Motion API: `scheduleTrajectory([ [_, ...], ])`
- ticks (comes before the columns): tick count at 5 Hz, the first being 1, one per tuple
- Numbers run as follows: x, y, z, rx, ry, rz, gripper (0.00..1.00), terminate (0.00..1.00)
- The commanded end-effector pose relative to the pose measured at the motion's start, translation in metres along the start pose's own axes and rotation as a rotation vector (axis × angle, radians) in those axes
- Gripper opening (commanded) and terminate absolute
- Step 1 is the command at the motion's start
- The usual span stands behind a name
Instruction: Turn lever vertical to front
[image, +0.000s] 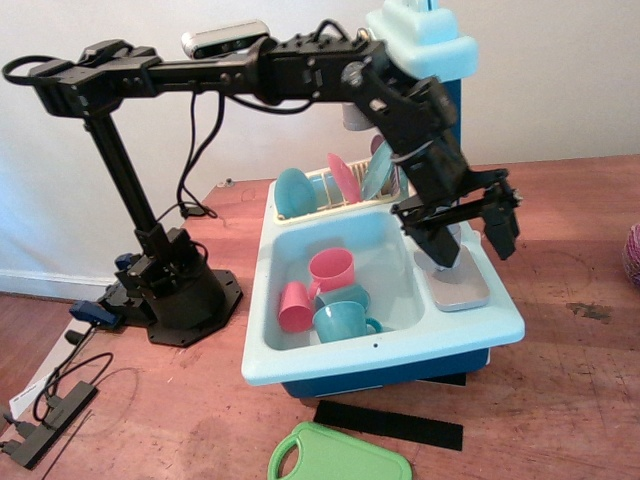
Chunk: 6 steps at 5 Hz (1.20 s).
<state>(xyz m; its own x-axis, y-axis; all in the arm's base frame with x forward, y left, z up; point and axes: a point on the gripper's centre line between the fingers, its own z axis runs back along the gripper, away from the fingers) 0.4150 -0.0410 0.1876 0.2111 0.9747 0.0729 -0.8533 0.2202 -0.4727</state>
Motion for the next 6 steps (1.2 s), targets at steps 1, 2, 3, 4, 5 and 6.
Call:
scheduleTrajectory([
  [1,0.029,-0.011,0.032,-0.120,-0.075,0.070,1.00,0.00],
  [2,0.036,-0.021,0.024,-0.143,-0.100,0.087,1.00,0.00],
  [3,0.033,-0.031,0.004,-0.121,-0.075,0.059,1.00,0.00],
  [4,0.028,-0.019,-0.008,-0.121,-0.073,0.048,1.00,0.00],
  [5,0.041,-0.004,0.004,0.019,-0.095,-0.162,1.00,0.00],
  [6,0.048,0.022,0.032,0.138,-0.141,-0.462,1.00,0.00],
])
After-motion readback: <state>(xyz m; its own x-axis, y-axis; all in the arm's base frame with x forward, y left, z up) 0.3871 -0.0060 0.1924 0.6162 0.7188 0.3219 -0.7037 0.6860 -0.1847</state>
